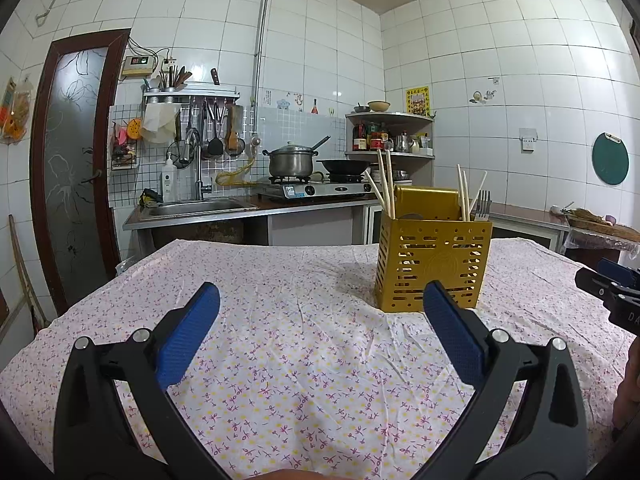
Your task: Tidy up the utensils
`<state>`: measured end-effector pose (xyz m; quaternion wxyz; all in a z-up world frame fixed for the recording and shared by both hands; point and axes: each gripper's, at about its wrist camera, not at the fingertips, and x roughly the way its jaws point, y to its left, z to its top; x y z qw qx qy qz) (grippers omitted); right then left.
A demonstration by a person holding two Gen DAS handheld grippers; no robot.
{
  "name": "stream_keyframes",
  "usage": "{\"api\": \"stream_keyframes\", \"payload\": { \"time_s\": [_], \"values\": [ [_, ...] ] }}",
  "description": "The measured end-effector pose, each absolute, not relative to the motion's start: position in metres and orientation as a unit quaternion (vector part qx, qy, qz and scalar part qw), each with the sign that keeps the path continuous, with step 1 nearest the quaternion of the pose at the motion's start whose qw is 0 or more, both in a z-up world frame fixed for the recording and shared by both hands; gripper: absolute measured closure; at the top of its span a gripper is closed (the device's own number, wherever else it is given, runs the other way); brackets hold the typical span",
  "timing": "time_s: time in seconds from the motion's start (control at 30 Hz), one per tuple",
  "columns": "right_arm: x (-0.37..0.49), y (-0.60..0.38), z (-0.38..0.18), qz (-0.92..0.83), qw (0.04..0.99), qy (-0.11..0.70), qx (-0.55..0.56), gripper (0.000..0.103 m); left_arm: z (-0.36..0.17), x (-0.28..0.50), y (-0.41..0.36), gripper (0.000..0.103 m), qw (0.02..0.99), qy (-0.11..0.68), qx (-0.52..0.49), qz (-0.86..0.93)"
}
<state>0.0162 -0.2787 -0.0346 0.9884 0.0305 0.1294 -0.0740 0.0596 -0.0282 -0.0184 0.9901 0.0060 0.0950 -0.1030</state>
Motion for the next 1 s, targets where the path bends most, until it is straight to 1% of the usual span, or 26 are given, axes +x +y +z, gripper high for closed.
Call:
{"api": "stream_keyframes", "payload": {
  "time_s": [1.0],
  "values": [
    [0.0168, -0.2769, -0.0347, -0.073, 0.988, 0.129, 0.029, 0.033, -0.0193, 0.0606, -0.0263, 0.005, 0.99, 0.097, 0.004, -0.1]
  ]
}}
